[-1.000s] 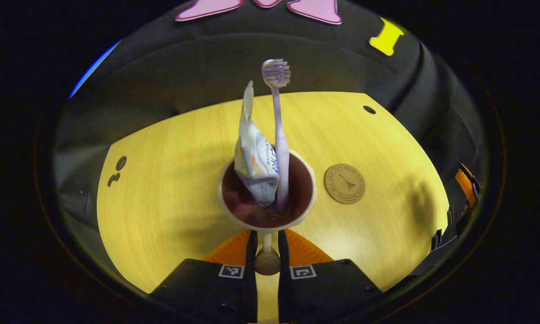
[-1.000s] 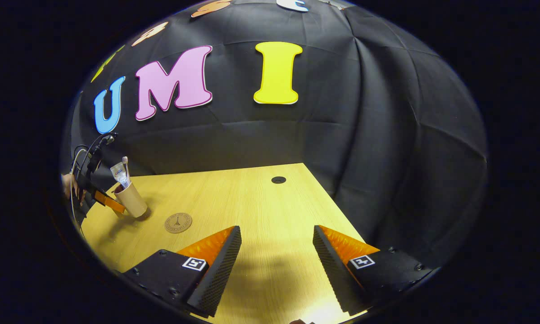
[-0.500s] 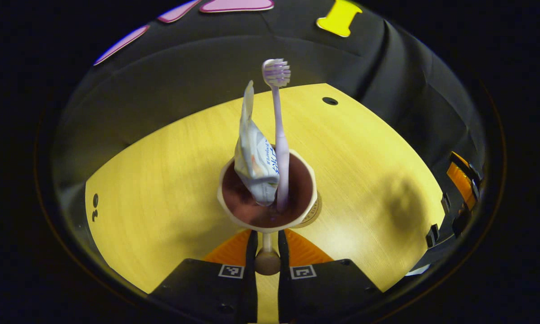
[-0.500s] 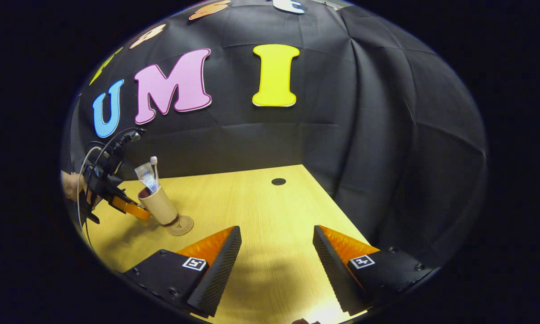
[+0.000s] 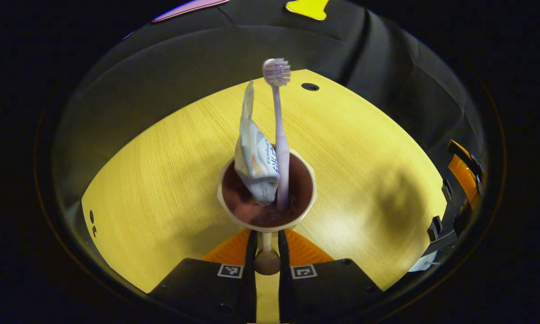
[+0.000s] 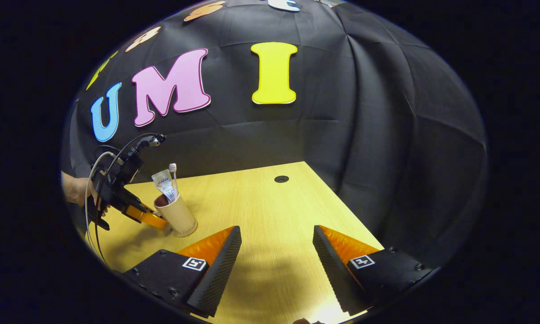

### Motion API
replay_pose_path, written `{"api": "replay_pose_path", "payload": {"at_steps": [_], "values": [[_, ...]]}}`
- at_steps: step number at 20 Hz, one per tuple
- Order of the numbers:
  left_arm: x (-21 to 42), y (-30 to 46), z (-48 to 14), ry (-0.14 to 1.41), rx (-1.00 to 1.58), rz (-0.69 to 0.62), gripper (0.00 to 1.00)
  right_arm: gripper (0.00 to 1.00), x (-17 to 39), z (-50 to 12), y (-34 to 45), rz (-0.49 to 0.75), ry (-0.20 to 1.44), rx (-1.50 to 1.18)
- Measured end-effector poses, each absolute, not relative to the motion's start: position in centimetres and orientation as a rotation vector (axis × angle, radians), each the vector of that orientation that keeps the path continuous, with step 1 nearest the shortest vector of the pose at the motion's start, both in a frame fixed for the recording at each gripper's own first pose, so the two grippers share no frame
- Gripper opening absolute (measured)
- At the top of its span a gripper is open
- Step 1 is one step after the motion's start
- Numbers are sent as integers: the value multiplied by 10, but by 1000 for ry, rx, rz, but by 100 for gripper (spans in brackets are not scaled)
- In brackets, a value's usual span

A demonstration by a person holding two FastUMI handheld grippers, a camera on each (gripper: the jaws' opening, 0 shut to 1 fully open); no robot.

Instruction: Put the toothbrush and toothpaste on the desktop into the cup, then pick up the cup and place it on the coaster on the desktop.

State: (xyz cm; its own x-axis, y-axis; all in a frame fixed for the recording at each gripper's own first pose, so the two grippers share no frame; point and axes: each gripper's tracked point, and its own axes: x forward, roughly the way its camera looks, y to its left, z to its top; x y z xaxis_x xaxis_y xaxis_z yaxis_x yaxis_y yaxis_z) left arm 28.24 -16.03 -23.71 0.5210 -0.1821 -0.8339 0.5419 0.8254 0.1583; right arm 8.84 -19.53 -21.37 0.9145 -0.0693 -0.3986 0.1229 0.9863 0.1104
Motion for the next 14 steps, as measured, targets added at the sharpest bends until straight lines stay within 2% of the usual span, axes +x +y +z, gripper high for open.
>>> {"api": "replay_pose_path", "payload": {"at_steps": [1, 4, 7, 9, 14], "values": [[282, -159, -236, 929, 434, -444, 25, 98, 89, -214, -192, -95, 406, 135], [284, -154, -226, 900, 443, -421, 36, 98, 92, -214, -187, -82, 408, 133], [278, -140, -214, 877, 418, -381, 66, 98, 94, -205, -184, -85, 393, 120], [268, -125, -199, 831, 407, -344, 99, 98, 96, -193, -179, -83, 374, 128], [221, -91, -131, 582, 418, -266, 99, 98, 89, -151, -165, -96, 314, 133]]}}
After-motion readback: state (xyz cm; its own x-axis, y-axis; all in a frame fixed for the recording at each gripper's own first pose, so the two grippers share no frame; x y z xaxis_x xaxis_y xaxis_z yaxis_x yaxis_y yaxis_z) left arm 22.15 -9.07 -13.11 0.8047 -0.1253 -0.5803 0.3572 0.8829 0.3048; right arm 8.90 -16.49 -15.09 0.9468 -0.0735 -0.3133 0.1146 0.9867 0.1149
